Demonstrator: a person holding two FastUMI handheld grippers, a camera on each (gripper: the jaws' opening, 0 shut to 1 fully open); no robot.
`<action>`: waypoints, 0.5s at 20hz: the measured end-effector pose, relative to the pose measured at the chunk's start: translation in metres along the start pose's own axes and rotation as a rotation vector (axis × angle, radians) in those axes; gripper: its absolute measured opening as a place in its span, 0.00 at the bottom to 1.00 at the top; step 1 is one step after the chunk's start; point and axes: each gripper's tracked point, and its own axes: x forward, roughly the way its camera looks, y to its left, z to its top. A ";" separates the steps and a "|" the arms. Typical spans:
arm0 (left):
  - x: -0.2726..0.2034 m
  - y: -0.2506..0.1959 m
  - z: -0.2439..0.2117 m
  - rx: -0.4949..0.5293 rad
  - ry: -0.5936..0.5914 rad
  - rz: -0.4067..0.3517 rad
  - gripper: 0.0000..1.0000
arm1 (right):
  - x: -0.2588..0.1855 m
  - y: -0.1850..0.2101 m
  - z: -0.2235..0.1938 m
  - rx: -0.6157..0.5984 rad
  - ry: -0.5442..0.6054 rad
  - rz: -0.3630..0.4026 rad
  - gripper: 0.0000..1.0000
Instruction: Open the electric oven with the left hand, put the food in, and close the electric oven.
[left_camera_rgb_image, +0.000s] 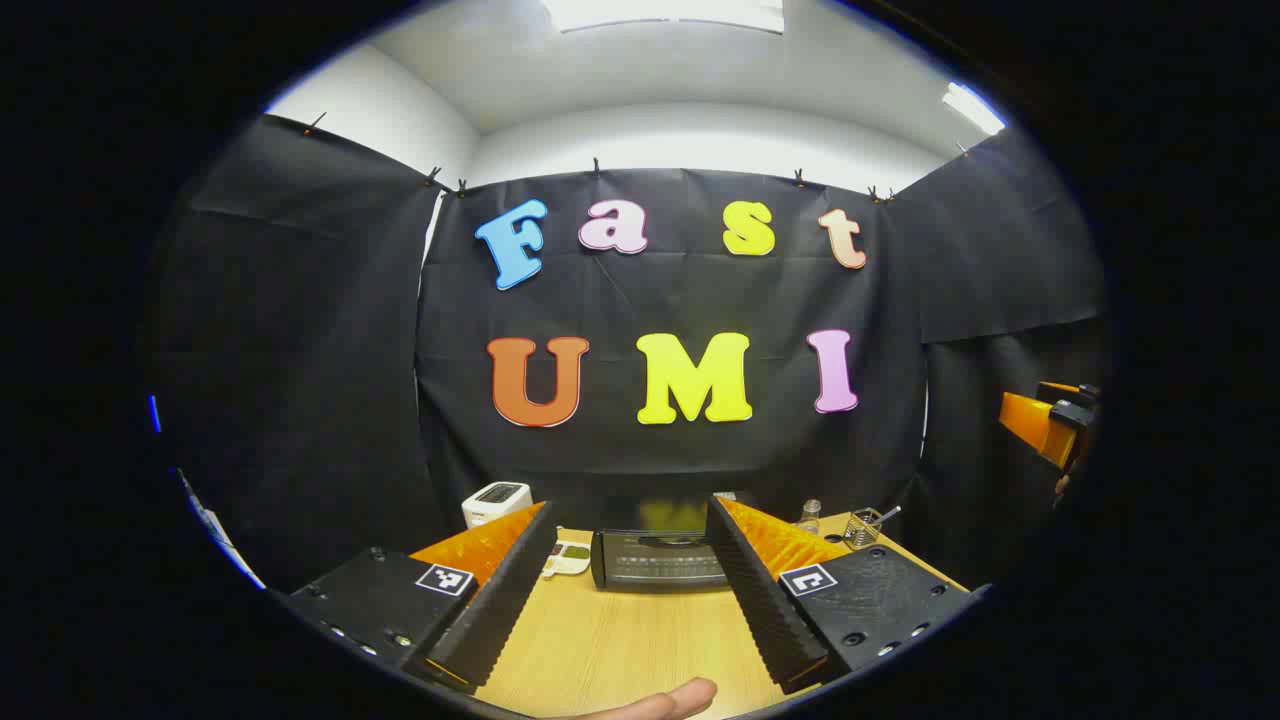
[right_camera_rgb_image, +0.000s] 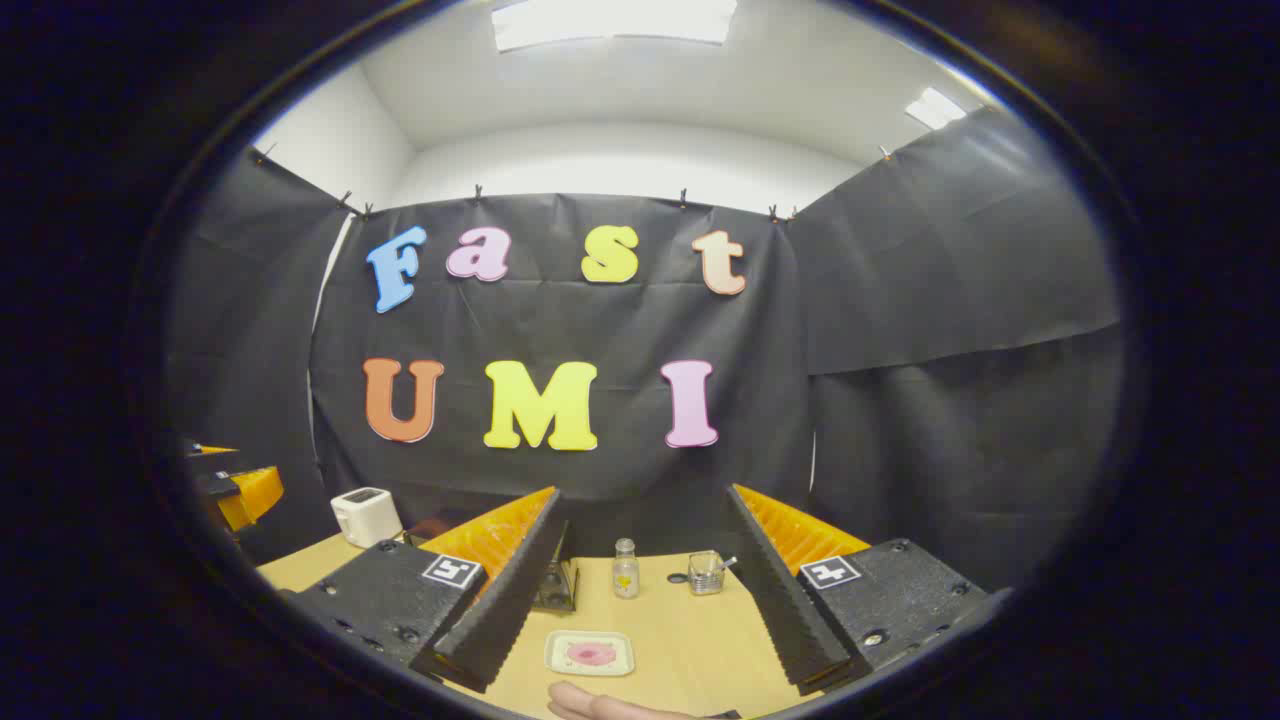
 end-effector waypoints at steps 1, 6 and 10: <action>0.002 0.003 0.002 0.000 -0.002 0.009 0.84 | -0.003 -0.001 0.004 -0.007 0.003 0.006 1.00; 0.004 0.004 0.008 0.013 -0.008 0.006 0.95 | -0.023 -0.007 0.022 -0.004 -0.021 0.013 1.00; -0.002 -0.004 0.022 -0.007 -0.026 -0.025 0.95 | -0.027 -0.011 0.027 0.008 -0.016 0.007 1.00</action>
